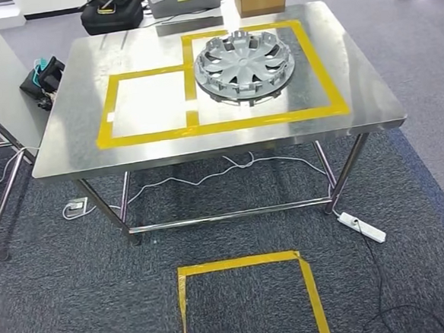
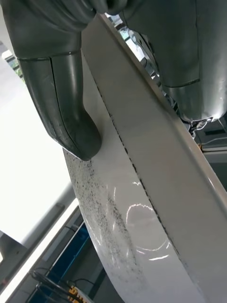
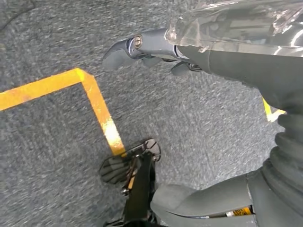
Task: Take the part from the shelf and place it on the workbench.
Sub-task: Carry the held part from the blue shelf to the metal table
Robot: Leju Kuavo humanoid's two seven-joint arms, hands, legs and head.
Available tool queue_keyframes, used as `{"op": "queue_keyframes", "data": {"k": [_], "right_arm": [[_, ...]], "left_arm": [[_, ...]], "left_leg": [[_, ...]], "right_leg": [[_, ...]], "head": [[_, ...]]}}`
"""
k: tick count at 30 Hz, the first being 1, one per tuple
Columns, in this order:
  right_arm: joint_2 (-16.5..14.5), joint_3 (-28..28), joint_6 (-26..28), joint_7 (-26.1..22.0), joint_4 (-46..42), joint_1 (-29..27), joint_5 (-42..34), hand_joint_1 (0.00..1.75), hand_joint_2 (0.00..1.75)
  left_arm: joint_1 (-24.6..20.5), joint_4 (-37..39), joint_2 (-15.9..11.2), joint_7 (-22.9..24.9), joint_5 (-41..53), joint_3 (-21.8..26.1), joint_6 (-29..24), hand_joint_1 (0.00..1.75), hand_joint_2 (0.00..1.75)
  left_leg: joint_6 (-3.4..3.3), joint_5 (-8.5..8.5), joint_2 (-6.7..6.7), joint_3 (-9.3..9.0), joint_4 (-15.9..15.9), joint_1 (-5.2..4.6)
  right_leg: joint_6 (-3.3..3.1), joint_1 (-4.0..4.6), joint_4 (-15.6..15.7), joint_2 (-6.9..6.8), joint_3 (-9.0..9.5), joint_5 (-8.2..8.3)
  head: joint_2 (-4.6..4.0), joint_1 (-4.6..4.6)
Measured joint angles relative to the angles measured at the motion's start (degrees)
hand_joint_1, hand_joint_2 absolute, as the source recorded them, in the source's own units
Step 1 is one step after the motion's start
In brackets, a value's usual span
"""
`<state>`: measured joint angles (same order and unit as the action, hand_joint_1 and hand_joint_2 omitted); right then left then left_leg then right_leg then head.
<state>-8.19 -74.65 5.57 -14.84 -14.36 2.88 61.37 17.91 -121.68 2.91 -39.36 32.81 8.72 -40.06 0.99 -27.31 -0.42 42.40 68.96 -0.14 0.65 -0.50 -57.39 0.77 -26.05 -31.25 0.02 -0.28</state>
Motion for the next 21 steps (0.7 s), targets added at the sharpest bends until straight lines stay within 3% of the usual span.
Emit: {"op": "queue_keyframes", "data": {"k": [1, 3, 4, 7, 9, 11, 13, 14, 15, 18, 19, 21], "right_arm": [[0.0, 0.0, 0.0, 0.0, 0.0, 0.0, 0.0, 0.00, 1.75], [-0.1, 0.0, 0.0, 0.0, 0.0, 0.1, 0.0, 0.00, 1.75], [-0.1, 0.1, 0.0, -0.1, 0.1, 0.1, 0.0, 0.00, 1.75], [-0.1, 0.2, 0.0, -0.1, 0.1, 0.2, 0.1, 0.00, 1.75], [-0.1, 0.2, 0.0, -0.1, 0.1, 0.4, 0.1, 0.00, 1.75], [-0.2, 0.2, 0.0, -0.1, 0.1, 0.4, 0.1, 0.00, 1.75], [-0.2, 0.2, 0.0, -0.1, 0.1, 0.2, 0.1, 0.00, 1.75], [-0.2, 0.2, 0.0, -0.1, 0.1, 0.1, 0.1, 0.00, 1.75], [-0.2, 0.2, 0.0, -0.1, 0.1, 0.1, 0.1, 0.00, 1.75], [-0.2, 0.2, 0.0, 0.0, 0.2, 0.0, 0.0, 0.00, 1.75], [-0.2, 0.3, -0.1, 0.0, 0.2, 0.0, 0.0, 0.00, 1.75], [-0.3, 0.3, -0.1, 0.0, 0.2, 0.1, 0.0, 0.00, 1.75]], "left_arm": [[0.0, 0.0, 0.0, 0.0, 0.0, 0.0, 0.0, 1.75, 1.75], [0.1, 0.0, 0.0, 0.0, 0.0, 0.0, 0.0, 1.75, 1.75], [0.1, 0.0, 0.0, 0.0, 0.0, 0.0, 0.0, 1.75, 1.75], [0.1, 0.0, 0.0, 0.0, 0.1, 0.1, 0.0, 1.75, 1.75], [0.1, 0.0, 0.0, 0.0, 0.1, 0.1, 0.0, 1.75, 1.75], [0.1, 0.0, 0.0, 0.0, 0.1, 0.1, 0.0, 1.75, 1.75], [0.1, 0.0, 0.0, 0.0, 0.1, 0.1, 0.0, 1.75, 1.75], [0.1, 0.0, 0.0, 0.0, 0.1, 0.1, 0.0, 1.75, 1.75], [0.1, 0.0, 0.0, 0.0, 0.1, 0.1, 0.0, 1.75, 1.75], [0.1, 0.0, 0.0, 0.0, 0.2, 0.1, 0.0, 1.75, 1.75], [0.0, 0.0, 0.0, 0.0, 0.2, 0.0, 0.0, 1.75, 1.75], [0.0, 0.0, 0.0, 0.0, 0.2, 0.0, 0.0, 1.75, 1.75]], "left_leg": [[-0.52, 2.75, 0.03, -1.08, -3.6, -0.24], [-1.37, 6.23, -0.06, -2.72, -9.5, -0.84], [-1.58, 6.75, -0.18, -3.13, -11.0, -0.98], [-1.99, 6.12, -0.42, -4.47, -12.0, -0.65], [-2.50, 5.59, -0.31, -5.57, -12.1, -0.42], [-2.82, 4.63, -0.27, -6.51, -12.0, -0.39], [-2.86, 3.46, -0.37, -7.84, -12.0, -0.34], [-2.79, 2.79, -0.42, -8.75, -12.0, -0.28], [-2.66, 2.10, -0.45, -9.72, -12.0, -0.21], [-1.93, 0.11, -0.50, -11.74, -11.9, -0.29], [-1.59, -0.31, -0.55, -12.11, -11.9, -0.38], [-0.98, -0.70, -0.61, -12.71, -11.9, -0.44]], "right_leg": [[0.10, 0.02, 0.1, 0.05, 0.58, -0.57], [0.50, 0.23, 0.4, 0.10, 1.48, -1.80], [0.75, 0.36, 0.4, 0.10, 2.09, -2.15], [1.54, 0.60, -1.2, -0.04, 2.69, -1.84], [2.10, 0.54, -6.9, -0.23, -0.80, -1.98], [2.51, 0.44, -13.9, -0.34, -5.96, -4.85], [2.70, 0.40, -16.4, -0.35, -9.60, -8.88], [2.74, 0.40, -15.4, -0.35, -10.32, -9.42], [2.78, 0.38, -12.9, -0.35, -10.35, -8.12], [2.53, 0.20, -3.9, -0.70, -9.42, 2.16], [2.16, 0.19, -2.4, -0.83, -9.27, 4.35], [1.03, 0.21, -1.8, -0.84, -8.77, 4.93]], "head": [[0.00, -0.01], [0.00, -0.10], [0.00, -0.14], [0.00, 0.03], [0.00, 0.22], [0.00, 0.37], [0.00, 0.44], [0.00, 0.45], [0.00, 0.46], [0.00, 0.52], [0.00, 0.44], [0.00, 0.33]]}}
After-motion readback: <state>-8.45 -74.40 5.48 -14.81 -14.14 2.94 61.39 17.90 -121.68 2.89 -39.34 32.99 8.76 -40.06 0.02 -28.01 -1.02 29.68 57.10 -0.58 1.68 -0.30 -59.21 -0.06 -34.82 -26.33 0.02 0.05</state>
